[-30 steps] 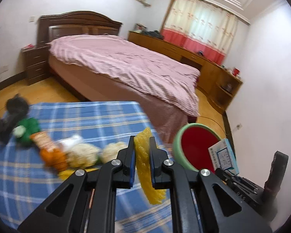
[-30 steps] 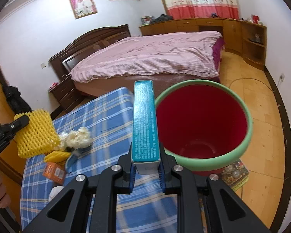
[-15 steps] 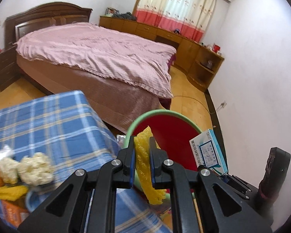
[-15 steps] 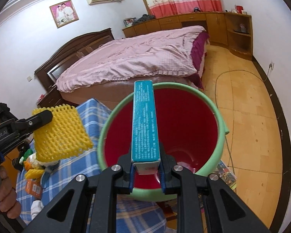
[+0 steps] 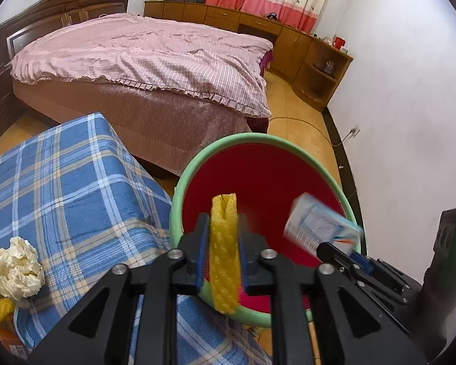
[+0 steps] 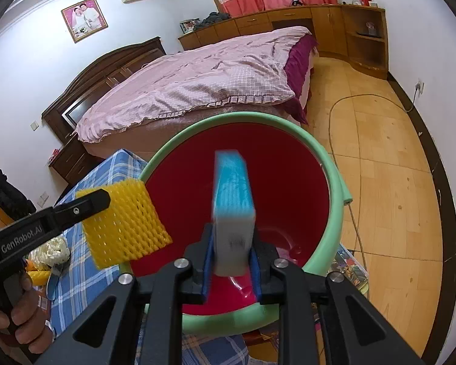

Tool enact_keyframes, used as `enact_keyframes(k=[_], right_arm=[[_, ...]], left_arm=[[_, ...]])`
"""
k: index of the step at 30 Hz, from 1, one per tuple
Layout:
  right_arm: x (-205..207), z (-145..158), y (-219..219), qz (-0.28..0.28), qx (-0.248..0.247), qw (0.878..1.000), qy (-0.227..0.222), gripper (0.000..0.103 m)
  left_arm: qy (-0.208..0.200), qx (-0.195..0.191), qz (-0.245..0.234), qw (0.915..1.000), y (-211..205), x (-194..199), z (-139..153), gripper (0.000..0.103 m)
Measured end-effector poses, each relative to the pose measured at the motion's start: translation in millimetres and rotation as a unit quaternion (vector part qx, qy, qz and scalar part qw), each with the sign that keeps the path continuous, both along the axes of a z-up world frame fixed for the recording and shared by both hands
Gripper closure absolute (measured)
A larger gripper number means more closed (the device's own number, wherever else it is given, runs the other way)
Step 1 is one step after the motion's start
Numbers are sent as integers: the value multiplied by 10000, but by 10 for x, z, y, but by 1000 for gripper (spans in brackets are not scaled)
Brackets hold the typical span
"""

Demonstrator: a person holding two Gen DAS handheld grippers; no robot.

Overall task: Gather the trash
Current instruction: 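Carry the foam net and teal box over the red bucket and release both, then move both open tools back over the table items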

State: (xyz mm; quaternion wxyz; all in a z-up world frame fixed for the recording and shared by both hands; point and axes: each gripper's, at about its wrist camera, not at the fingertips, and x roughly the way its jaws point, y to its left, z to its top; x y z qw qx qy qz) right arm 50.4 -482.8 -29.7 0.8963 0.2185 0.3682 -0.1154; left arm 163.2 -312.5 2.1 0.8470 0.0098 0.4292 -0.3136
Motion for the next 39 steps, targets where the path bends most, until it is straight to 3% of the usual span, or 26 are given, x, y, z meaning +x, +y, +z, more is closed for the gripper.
enact_keyframes(k=[5, 11, 18, 29, 39], right_arm=[[-30, 25, 29, -13, -41, 10000, -49, 69], [-108, 126, 95, -43, -50, 9999, -156, 67], [-228, 308, 275, 62, -135, 9994, -319, 56], [-298, 580, 685, 402, -54, 9975, -574, 44], [-205, 708, 1226, 1000, -78, 9930, -623, 38]], left_arm=[[-3, -7, 14, 10000, 5, -18, 15, 71], [-50, -23, 80, 10000, 112, -90, 116, 70], [-139, -49, 298, 9994, 342, -209, 299, 70], [-349, -44, 920, 9951, 1042, -446, 604, 70], [-456, 46, 1808, 9824, 1853, -512, 701, 70]])
